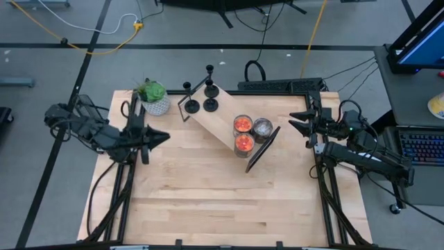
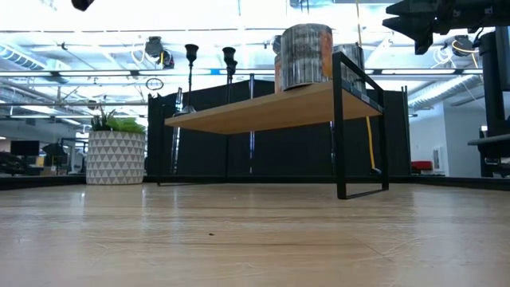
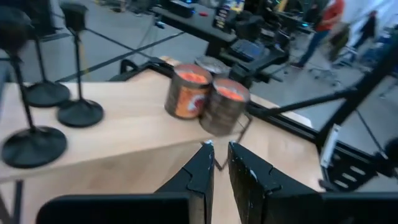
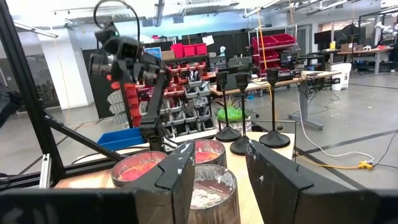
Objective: Pick & Place candle stick holders
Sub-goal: Return to Home Position
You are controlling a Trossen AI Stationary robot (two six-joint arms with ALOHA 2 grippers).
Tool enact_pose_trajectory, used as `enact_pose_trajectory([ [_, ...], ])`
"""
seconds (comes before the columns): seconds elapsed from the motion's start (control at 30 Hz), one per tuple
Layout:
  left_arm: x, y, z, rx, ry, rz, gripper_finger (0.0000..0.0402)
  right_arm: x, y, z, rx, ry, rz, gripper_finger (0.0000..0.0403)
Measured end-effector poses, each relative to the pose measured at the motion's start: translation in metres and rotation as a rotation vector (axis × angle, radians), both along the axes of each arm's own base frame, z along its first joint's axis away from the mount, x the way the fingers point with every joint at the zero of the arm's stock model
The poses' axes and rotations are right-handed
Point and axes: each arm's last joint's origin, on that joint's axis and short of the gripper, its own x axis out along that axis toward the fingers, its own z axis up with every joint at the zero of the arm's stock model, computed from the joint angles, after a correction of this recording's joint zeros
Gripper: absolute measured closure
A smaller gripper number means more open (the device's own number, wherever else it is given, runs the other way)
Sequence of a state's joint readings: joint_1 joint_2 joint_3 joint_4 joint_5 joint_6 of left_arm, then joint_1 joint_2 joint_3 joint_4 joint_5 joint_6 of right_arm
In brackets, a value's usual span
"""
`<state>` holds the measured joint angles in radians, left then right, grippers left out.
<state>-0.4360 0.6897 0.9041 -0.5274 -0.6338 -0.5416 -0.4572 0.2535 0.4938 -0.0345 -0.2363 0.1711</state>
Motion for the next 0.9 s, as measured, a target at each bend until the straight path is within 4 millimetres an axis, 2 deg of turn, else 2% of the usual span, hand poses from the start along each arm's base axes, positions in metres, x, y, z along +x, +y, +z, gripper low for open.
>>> enact_pose_trajectory([
  [0.3, -0.019, -0.001, -0.055, -0.020, -0.077, -0.083, 0.0350, 0.000, 0.000, 0.000, -0.001, 0.000, 0.003, 0.0268],
  [0.6, -0.038, 0.004, -0.094, -0.010, -0.161, -0.190, 0.0350, 0.000, 0.000, 0.000, -0.001, 0.001, 0.015, 0.0268],
  [0.9, -0.050, 0.011, -0.131, -0.034, -0.227, -0.216, 0.0350, 0.001, 0.009, -0.001, 0.016, 0.022, 0.310, 0.0268],
])
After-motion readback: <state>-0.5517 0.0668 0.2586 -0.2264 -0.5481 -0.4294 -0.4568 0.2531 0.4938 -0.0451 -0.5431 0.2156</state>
